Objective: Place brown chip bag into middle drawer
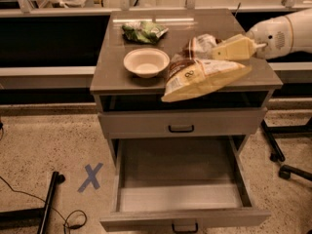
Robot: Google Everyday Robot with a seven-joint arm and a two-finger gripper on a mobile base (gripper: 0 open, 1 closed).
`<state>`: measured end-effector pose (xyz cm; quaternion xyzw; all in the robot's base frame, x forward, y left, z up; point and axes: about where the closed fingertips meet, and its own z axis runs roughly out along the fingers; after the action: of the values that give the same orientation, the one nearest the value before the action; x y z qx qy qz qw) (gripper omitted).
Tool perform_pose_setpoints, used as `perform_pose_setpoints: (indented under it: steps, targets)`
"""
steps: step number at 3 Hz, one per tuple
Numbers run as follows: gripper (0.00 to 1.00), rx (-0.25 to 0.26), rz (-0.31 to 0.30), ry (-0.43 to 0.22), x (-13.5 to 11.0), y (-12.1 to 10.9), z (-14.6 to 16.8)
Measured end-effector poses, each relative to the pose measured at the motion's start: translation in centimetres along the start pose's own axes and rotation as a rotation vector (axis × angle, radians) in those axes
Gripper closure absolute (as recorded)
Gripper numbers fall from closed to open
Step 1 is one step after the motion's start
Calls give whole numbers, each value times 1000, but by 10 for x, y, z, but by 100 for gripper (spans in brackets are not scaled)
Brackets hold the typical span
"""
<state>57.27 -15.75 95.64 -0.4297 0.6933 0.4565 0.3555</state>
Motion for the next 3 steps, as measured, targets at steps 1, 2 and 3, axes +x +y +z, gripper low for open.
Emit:
perform_pose_setpoints:
  steps: [1,2,3]
  targets:
    - [100,84,-32,-82,-27,-44,-23]
    - [100,210,-77,-161,-56,-77,-57]
    - [100,357,-88,-194,-66,-99,-96]
